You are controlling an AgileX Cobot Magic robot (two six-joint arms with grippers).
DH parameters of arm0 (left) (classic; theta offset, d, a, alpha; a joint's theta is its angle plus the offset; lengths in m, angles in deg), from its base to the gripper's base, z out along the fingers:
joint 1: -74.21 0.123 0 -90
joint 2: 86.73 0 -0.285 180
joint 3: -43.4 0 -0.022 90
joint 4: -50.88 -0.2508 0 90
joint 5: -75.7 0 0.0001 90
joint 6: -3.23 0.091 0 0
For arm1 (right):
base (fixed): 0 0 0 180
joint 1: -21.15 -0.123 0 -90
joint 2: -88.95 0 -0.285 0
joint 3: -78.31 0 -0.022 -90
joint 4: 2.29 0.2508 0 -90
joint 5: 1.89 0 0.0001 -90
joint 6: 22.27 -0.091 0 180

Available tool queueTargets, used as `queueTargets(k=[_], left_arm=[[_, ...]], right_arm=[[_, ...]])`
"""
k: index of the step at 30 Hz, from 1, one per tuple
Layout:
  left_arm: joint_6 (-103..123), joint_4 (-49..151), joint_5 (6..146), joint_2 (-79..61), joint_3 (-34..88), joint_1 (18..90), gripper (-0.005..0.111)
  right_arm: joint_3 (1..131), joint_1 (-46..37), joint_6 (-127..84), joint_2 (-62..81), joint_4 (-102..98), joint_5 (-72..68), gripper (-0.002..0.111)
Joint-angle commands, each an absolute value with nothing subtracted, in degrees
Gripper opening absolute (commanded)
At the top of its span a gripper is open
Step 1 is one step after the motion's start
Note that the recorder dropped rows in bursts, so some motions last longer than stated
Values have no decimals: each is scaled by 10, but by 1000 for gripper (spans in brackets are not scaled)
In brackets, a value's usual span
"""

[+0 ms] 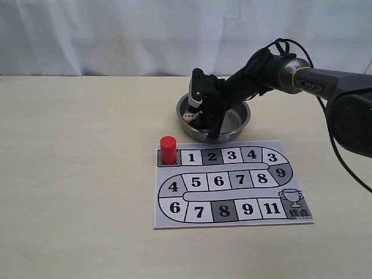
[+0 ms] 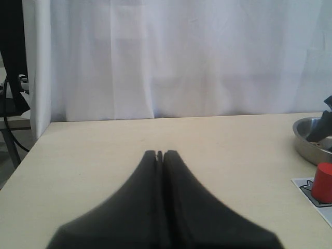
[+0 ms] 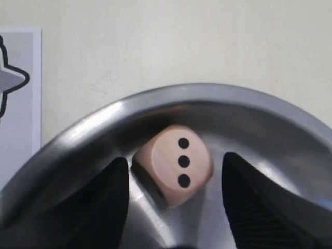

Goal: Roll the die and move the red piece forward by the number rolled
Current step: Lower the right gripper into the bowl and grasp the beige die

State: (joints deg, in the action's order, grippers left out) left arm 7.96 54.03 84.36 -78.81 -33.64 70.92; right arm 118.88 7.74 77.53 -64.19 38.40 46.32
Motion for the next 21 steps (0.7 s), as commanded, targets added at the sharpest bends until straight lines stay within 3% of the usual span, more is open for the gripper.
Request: queueTargets(k=[1,12,21], left_arm=[[75,540,839,-789,-338,708,0],[74,546,839,-789,-338,708,0],[74,544,839,-789,-338,708,0]], right_arm=[[1190,76,774,-645,390,474,51],[1190,76,774,-646,392,473,50],[1190,76,774,-646,392,459,9]])
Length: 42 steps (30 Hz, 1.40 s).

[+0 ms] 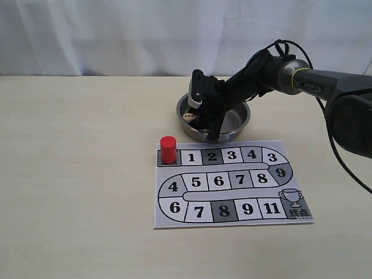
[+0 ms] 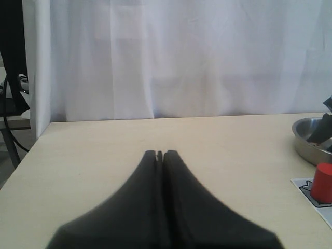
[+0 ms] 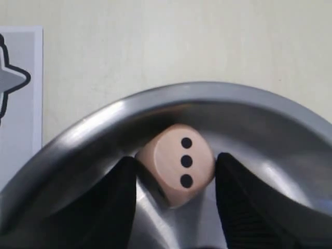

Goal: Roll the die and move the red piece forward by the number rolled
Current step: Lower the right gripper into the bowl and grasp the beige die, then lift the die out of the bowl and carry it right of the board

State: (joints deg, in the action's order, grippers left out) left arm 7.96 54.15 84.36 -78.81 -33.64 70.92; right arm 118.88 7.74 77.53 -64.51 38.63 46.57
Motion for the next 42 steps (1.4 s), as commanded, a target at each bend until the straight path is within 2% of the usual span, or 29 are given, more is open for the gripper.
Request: queueTargets(k=[1,8,13,18,27,34,42], left_arm=[[74,544,839,-789,-338,708,0],[74,544,839,-789,-338,708,0],[74,544,839,-789,-338,708,0],[74,544,839,-789,-338,708,0],[74,544,839,-789,-338,708,0],[74,544,839,-789,-338,708,0],[74,544,839,-789,-338,708,0]], right_arm=[[1190,76,774,-646,392,459,6],[1190,77,722,-619,390,438,4],[1190,78,506,-573,366,423,4],[1190,93,187,-524,239,434,4],[1177,153,9,-493,213,554,4],[1054,197,-25,-428,199,545,4],[827,236,-21,-302,158,410,4]])
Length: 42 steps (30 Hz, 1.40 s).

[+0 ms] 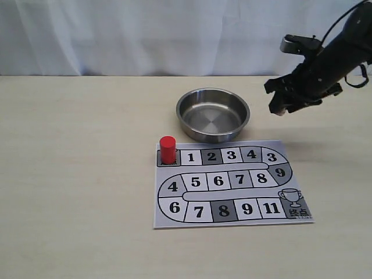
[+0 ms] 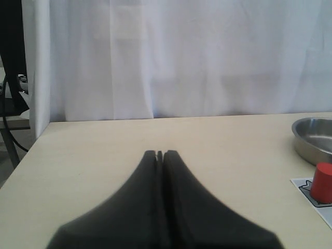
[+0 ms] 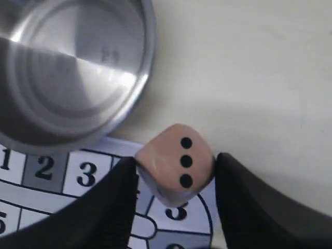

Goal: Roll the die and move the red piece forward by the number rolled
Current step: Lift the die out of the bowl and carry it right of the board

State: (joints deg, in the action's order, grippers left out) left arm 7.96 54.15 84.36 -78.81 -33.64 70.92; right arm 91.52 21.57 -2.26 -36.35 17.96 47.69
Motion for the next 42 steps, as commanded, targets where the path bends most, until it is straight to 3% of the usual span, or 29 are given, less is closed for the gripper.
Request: queueTargets(k=[1,13,20,27,36,38,40,42], left_arm=[[74,544,839,-789,-338,708,0],[74,544,839,-789,-338,708,0],[74,544,839,-789,-338,708,0],[74,544,839,-789,-338,708,0],[74,545,839,-789,-338,708,0],[74,545,839,-789,-338,708,0],[74,545,839,-789,-338,708,0],[74,545,839,-789,-338,708,0]], right_arm=[[801,242,-21,-289,152,395,4],[636,311,-8,-159,147,329,4],[623,311,-27,-172,101,309,4],[623,319,-276,-200,-131,302,4],[623,316,-197,-232,-59,291,5],[623,316,-114,-240,7,291,10],[623,316,-46,-246,98,289,24],[624,316,15,-247,183,294,47]])
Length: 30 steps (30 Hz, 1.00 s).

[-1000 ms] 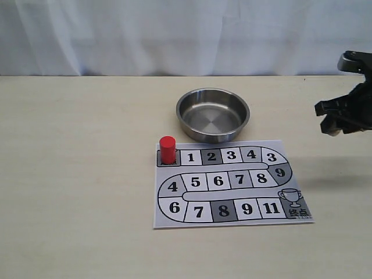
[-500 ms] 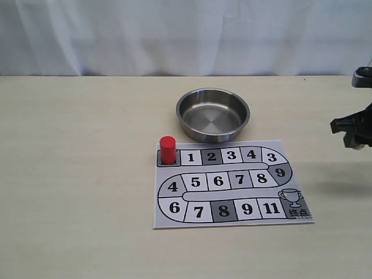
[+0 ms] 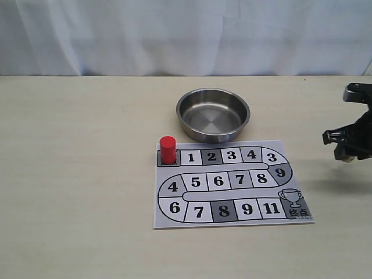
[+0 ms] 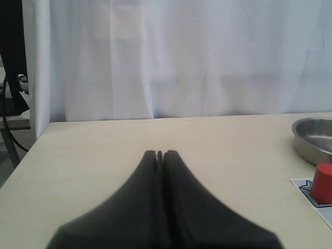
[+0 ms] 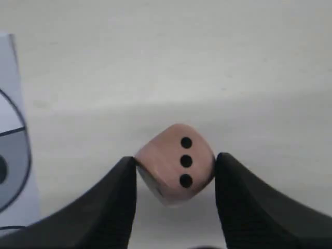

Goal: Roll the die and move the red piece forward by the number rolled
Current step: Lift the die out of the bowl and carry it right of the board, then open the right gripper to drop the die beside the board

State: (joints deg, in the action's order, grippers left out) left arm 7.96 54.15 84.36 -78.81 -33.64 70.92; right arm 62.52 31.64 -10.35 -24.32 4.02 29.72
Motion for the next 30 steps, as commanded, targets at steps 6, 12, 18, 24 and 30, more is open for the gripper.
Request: queueTargets(k=[6,12,18,24,30], left_arm=[[74,545,839,-789,-338,708,0],[74,545,839,-789,-338,708,0],[74,545,839,-789,-338,708,0],[74,544,839,-789,-338,708,0],[74,544,839,-789,-338,708,0]], right_arm=[[624,316,187,-247,317,338,85],[624,317,126,-247,296,303,81],[624,317,125,-247,296,303,78],[624,317,125,-246,296,309,78],[624,317,109,-222,256,332,78]])
